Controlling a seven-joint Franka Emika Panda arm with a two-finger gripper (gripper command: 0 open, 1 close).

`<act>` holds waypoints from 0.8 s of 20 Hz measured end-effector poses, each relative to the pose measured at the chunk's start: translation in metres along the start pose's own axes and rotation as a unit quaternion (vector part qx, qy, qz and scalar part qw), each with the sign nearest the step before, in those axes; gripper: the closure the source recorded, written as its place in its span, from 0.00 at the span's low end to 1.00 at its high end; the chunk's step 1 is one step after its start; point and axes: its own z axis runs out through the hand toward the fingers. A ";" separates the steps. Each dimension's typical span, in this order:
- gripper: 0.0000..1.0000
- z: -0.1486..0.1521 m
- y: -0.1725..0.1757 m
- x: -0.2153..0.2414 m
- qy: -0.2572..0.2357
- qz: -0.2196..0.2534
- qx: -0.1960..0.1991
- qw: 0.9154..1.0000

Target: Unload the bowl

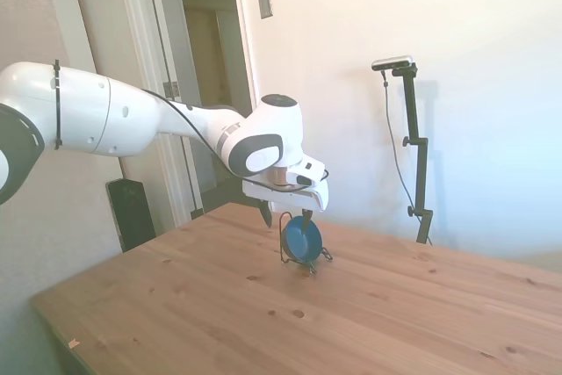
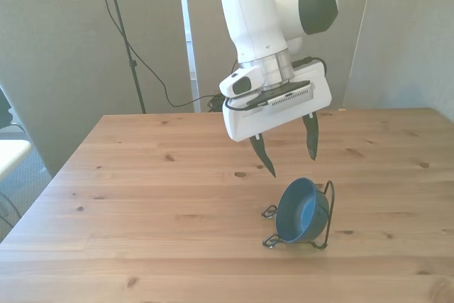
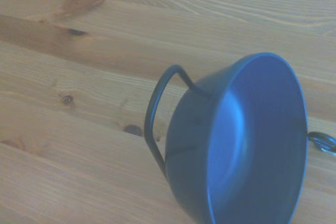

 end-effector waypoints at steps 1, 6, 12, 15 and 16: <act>0.00 0.005 -0.002 0.002 -0.002 -0.004 0.000 1.000; 0.00 0.020 -0.011 0.007 -0.014 -0.025 0.013 0.999; 0.00 0.033 -0.012 0.012 -0.029 -0.048 0.024 0.998; 0.00 0.034 -0.012 0.012 -0.032 -0.057 0.029 0.997; 0.00 0.036 -0.012 0.011 -0.035 -0.059 0.031 0.997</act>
